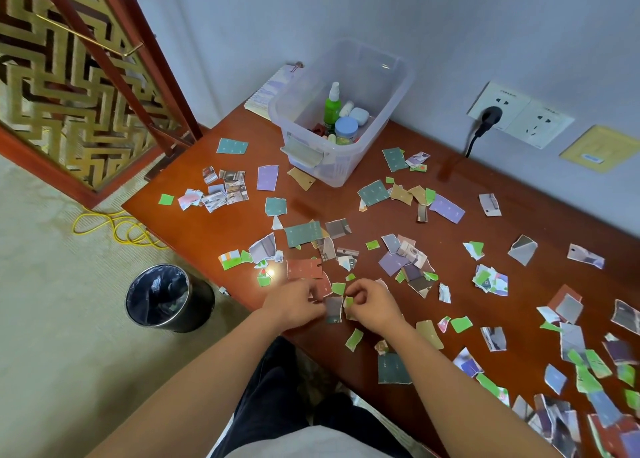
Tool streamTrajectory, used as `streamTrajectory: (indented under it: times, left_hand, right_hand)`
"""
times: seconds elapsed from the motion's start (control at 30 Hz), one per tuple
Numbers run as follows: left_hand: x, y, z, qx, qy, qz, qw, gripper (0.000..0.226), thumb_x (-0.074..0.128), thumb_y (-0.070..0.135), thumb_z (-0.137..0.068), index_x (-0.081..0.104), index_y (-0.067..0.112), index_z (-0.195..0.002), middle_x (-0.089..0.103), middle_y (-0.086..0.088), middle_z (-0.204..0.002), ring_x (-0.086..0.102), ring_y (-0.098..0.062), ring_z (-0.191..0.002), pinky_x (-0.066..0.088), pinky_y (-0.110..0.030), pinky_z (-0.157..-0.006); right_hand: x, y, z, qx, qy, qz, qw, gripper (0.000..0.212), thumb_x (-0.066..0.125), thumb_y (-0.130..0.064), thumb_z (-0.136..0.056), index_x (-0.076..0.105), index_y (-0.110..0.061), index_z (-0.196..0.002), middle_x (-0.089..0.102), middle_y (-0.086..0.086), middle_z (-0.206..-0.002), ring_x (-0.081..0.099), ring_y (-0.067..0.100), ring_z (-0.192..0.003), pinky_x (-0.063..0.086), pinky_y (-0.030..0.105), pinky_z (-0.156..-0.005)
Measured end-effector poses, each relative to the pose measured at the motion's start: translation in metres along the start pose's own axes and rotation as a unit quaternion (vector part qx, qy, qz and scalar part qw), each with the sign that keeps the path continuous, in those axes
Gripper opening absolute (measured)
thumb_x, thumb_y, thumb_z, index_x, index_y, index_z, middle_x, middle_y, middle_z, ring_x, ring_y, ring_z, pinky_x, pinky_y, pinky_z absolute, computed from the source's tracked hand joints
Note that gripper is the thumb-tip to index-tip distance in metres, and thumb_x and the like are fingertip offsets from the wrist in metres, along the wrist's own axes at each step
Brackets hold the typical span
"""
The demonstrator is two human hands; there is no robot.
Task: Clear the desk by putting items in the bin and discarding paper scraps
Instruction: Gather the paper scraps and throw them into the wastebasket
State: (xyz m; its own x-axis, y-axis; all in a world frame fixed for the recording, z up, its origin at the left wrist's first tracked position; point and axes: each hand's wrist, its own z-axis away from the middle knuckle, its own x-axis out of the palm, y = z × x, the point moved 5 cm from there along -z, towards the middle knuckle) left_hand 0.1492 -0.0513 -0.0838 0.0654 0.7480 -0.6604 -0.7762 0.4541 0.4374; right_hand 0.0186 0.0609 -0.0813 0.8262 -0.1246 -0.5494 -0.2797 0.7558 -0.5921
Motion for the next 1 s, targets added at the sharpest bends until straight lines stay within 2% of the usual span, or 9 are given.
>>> streamTrajectory:
  times: [0.1,0.2,0.27,0.37,0.47,0.53,0.63,0.8,1.0]
  left_hand:
    - [0.004,0.008,-0.002,0.033,0.011,-0.031,0.999,0.034,0.064,0.043,-0.083,0.053,0.024,-0.109,0.062,0.002,-0.109,0.058,-0.019,-0.098,0.05,-0.033,-0.078]
    - [0.0,0.011,-0.004,0.033,0.061,0.004,0.998,0.032,0.067,0.032,-0.081,0.046,0.029,-0.105,0.063,0.005,-0.107,0.061,-0.018,-0.097,0.05,-0.032,-0.077]
    - [-0.004,0.011,-0.004,0.025,0.076,0.021,0.997,0.034,0.065,0.026,-0.081,0.045,0.028,-0.109,0.063,0.007,-0.107,0.062,-0.018,-0.098,0.049,-0.031,-0.075]
    - [-0.01,0.009,-0.005,0.017,0.092,0.007,0.996,0.05,0.065,0.029,-0.082,0.04,0.026,-0.125,0.061,0.007,-0.119,0.063,-0.021,-0.101,0.044,-0.028,-0.072]
    - [-0.013,0.005,-0.007,-0.002,0.099,-0.031,0.995,0.078,0.072,0.036,-0.077,0.027,0.029,-0.14,0.055,0.0,-0.13,0.062,-0.026,-0.105,0.051,-0.036,-0.077]
    - [-0.014,0.0,-0.009,-0.021,0.088,-0.047,0.995,0.096,0.078,0.04,-0.071,0.019,0.029,-0.146,0.047,-0.004,-0.136,0.06,-0.029,-0.11,0.053,-0.04,-0.081]
    - [-0.015,-0.005,-0.013,-0.032,0.078,-0.072,0.994,0.104,0.081,0.045,-0.065,0.018,0.027,-0.146,0.037,-0.002,-0.14,0.059,-0.029,-0.111,0.053,-0.04,-0.081]
    - [-0.02,-0.005,-0.014,-0.018,0.1,-0.093,0.99,0.079,0.08,0.045,-0.066,0.038,0.023,-0.128,0.038,-0.003,-0.131,0.059,-0.027,-0.103,0.05,-0.036,-0.072]
    - [-0.021,-0.002,-0.02,0.001,0.085,-0.137,0.987,0.06,0.08,0.046,-0.067,0.048,0.02,-0.11,0.045,-0.003,-0.118,0.055,-0.025,-0.103,0.048,-0.036,-0.076]
  right_hand:
    - [-0.006,0.01,0.002,0.051,0.014,-0.113,0.992,0.02,0.055,-0.001,-0.087,0.063,-0.015,-0.099,0.052,0.002,-0.075,0.052,0.016,-0.064,0.046,0.026,-0.057]
    - [-0.005,0.012,0.008,0.146,0.013,-0.29,0.946,0.015,0.043,-0.004,-0.093,0.058,-0.005,-0.091,0.053,0.01,-0.073,0.052,0.018,-0.055,0.046,0.028,-0.049]
    - [-0.004,0.006,0.011,0.175,0.0,-0.342,0.923,0.012,0.047,-0.009,-0.09,0.054,-0.006,-0.081,0.049,0.009,-0.067,0.05,0.018,-0.051,0.045,0.026,-0.048]
    - [-0.001,-0.002,0.009,0.125,0.002,-0.264,0.956,0.02,0.061,-0.02,-0.088,0.056,-0.006,-0.074,0.053,0.009,-0.063,0.051,0.014,-0.047,0.048,0.024,-0.047]
    - [0.003,-0.01,0.005,0.032,0.053,-0.035,0.997,0.017,0.072,-0.025,-0.078,0.068,-0.01,-0.082,0.065,0.0,-0.079,0.061,0.015,-0.07,0.053,0.031,-0.065]
    - [0.01,-0.016,0.004,-0.001,0.034,0.104,0.994,0.036,0.076,-0.037,-0.07,0.068,-0.019,-0.1,0.06,-0.004,-0.101,0.06,0.016,-0.09,0.051,0.031,-0.073]
    - [0.019,-0.018,0.003,-0.024,0.015,0.215,0.976,0.064,0.08,-0.05,-0.065,0.055,-0.02,-0.116,0.049,-0.002,-0.114,0.054,0.02,-0.105,0.05,0.036,-0.081]
    - [0.023,-0.018,0.0,-0.028,0.025,0.228,0.973,0.05,0.078,-0.043,-0.075,0.057,-0.02,-0.113,0.052,0.0,-0.115,0.055,0.021,-0.105,0.051,0.037,-0.079]
    - [0.016,-0.017,0.0,-0.018,0.059,0.124,0.99,0.009,0.069,-0.027,-0.084,0.06,-0.024,-0.083,0.061,-0.004,-0.095,0.058,0.02,-0.087,0.046,0.028,-0.067]
